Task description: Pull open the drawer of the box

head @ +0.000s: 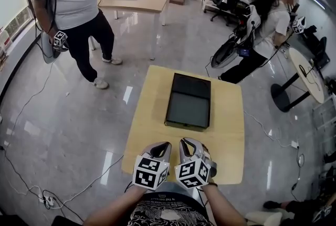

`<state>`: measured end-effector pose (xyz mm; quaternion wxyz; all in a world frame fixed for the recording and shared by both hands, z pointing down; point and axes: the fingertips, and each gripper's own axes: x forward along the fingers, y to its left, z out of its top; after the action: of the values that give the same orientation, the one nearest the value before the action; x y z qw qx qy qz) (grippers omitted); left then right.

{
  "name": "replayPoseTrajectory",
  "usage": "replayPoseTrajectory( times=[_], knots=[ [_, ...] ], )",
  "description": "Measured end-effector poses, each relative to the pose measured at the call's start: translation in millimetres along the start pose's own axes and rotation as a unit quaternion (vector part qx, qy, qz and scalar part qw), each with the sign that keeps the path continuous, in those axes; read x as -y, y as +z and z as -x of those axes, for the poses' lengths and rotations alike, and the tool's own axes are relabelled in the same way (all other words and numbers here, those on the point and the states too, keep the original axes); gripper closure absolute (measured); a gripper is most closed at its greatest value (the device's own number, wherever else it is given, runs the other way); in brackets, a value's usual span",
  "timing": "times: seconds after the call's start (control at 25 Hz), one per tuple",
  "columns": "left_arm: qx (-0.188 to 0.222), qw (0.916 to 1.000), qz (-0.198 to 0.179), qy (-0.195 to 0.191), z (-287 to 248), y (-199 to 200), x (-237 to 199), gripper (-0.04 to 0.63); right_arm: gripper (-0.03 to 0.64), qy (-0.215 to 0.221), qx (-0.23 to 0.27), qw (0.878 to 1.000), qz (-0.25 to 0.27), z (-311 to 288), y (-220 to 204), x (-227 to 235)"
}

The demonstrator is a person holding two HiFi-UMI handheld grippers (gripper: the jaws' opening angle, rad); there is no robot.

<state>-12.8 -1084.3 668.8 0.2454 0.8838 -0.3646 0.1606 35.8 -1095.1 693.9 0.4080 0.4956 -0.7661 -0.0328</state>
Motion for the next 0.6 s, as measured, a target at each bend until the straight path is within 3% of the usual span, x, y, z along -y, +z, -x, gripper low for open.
replayPoseTrajectory(
  times=[0.16, 0.6],
  knots=[
    [0.001, 1.0000, 0.005, 0.004, -49, 23, -22, 0.583, 0.592, -0.008, -0.015, 0.999, 0.030, -54, -8, 39],
    [0.003, 0.9998, 0.018, 0.010, -117, 90, -104, 0.583, 0.574, -0.014, -0.044, 0.993, 0.105, -180, 17, 101]
  ],
)
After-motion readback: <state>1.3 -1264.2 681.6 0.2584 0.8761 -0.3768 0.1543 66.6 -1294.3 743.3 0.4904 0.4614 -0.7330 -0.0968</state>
